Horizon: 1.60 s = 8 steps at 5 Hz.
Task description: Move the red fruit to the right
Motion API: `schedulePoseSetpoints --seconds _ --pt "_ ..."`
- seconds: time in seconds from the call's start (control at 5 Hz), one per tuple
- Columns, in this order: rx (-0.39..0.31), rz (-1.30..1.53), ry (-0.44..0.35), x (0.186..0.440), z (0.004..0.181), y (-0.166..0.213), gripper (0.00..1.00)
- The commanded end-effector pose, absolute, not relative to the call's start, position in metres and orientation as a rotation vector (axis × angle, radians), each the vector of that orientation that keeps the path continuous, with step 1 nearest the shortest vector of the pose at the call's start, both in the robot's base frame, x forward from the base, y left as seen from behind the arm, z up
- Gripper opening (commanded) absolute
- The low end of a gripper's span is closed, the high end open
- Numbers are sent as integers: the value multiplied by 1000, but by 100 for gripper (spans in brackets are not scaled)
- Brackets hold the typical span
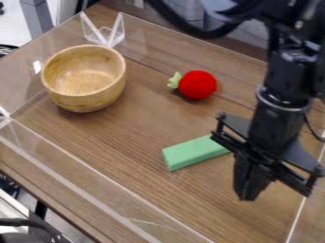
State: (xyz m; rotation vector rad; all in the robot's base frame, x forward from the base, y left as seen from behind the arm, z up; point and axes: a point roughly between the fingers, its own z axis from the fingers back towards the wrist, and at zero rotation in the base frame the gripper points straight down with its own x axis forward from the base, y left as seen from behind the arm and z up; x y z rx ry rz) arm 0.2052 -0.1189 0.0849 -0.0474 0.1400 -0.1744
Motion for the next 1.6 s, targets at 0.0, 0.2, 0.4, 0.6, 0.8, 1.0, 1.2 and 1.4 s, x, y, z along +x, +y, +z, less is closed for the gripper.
schedulePoseSetpoints --seconds 0.0,0.2,0.4,0.6,0.8,1.0,1.2,1.4 --pt "-68 -157 106 211 94 -113 100" --pt "-76 -131 102 204 98 -113 100" --pt "-80 -100 97 198 104 -113 100" --pt "-79 -104 107 191 104 -110 100" --pt "-76 -111 125 183 103 -108 100" --pt "-73 -90 139 181 91 -104 100" --pt "-70 -62 138 180 84 -99 100" --pt "-67 -22 137 177 93 -109 100"
